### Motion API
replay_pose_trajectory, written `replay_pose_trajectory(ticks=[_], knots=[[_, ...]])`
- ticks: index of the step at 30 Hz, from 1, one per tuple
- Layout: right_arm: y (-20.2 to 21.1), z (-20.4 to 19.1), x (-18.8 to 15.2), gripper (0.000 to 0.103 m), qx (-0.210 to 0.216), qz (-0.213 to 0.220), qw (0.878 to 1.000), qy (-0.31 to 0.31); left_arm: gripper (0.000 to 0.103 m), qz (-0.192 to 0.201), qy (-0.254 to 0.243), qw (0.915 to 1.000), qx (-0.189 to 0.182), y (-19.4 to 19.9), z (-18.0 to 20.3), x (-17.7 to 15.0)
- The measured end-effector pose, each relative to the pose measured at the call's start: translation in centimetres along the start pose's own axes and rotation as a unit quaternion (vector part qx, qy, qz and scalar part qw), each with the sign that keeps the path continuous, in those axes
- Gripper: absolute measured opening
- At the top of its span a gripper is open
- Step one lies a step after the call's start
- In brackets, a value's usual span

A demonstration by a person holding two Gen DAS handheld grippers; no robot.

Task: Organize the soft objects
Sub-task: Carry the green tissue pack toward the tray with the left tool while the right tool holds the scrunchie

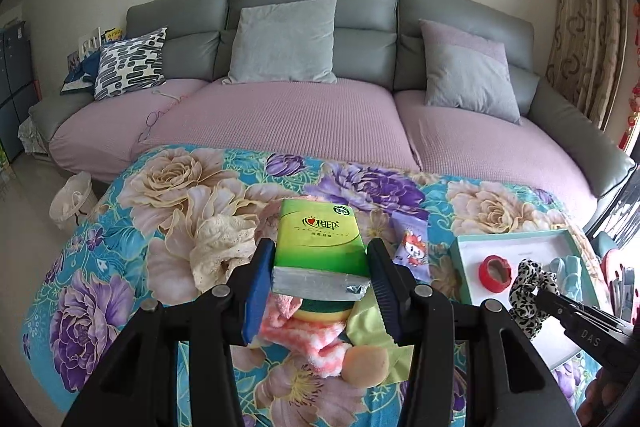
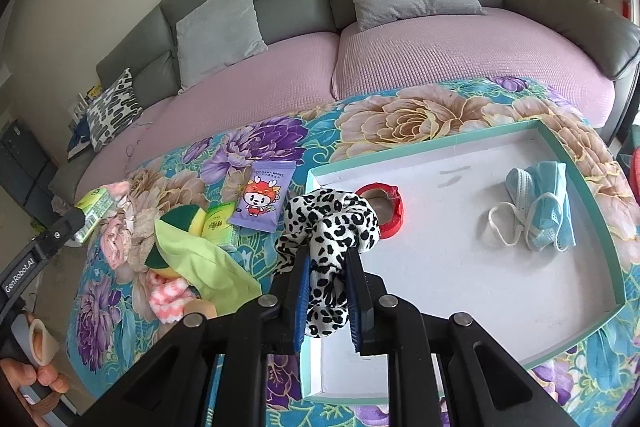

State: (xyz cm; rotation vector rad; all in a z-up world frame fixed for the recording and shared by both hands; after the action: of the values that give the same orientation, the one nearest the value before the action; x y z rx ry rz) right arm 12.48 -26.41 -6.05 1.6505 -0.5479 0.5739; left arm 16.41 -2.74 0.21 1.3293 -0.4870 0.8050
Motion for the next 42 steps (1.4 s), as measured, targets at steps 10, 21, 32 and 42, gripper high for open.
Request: replay_pose_trajectory(ticks=[10,21,32,42], knots=[[0.0,0.8,-0.3,0.018,-0.003,-0.004,1.000,-0.009,0.049,0.009,0.044,0.9967,-0.067,1.8,0.6,0.8],[-0.8,0.6,-0.7,0.018,0.002,-0.019,1.000,-0.006,0.049,-0.058,0.080,0.9948,-0.026,-3.4,-3.0,-1.8],[-1.2,0.7,-0.8,0.018,0.010,-0.024,1.000,-0.010,0.049,-0.125,-0.012,0.9882,0.088,-7.4,-4.8,-6.7],[-1.2,1.2,-0.9,0.018,0.020,-0.023,0.999,-0.025,0.049,-0.135,-0.035,0.9828,0.121,-7.5,-5.3,-7.5]])
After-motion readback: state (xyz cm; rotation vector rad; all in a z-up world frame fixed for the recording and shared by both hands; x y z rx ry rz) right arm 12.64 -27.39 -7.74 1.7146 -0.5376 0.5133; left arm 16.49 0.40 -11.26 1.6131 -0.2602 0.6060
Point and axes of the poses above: each gripper's, at about its wrist camera, not at the fingertips, and y roughly against the way its jaws point, z to its right, x to its top, the point moved 10 cm from there along -y, roughly the way its jaws point, and after that the axes turned 13 degrees about y, right-handed, at the moved point
